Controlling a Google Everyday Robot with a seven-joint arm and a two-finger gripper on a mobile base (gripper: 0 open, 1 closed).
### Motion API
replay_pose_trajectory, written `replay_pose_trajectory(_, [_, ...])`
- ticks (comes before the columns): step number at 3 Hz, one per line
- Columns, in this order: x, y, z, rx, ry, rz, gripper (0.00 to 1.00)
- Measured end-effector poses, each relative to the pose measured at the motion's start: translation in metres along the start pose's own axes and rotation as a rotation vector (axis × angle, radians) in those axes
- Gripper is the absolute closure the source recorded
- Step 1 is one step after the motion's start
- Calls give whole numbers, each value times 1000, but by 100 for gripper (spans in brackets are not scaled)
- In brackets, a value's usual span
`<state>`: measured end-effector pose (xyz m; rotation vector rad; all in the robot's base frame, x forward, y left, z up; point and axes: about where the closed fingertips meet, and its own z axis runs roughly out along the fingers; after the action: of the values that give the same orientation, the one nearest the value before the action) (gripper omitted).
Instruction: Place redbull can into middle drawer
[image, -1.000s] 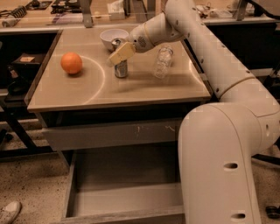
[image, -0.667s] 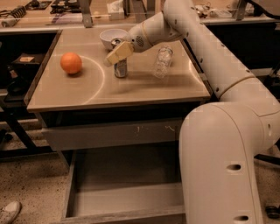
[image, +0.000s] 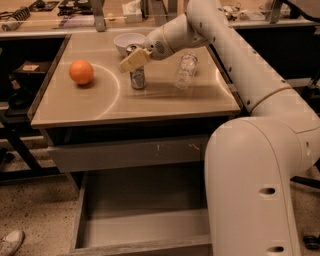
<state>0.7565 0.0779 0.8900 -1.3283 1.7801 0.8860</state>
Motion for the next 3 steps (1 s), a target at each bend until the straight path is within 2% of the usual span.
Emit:
replay_pose_trajectory(2, [0, 0, 0, 0, 0, 0, 88])
replay_pose_trajectory(3, [-4, 7, -17, 40, 15, -15, 100])
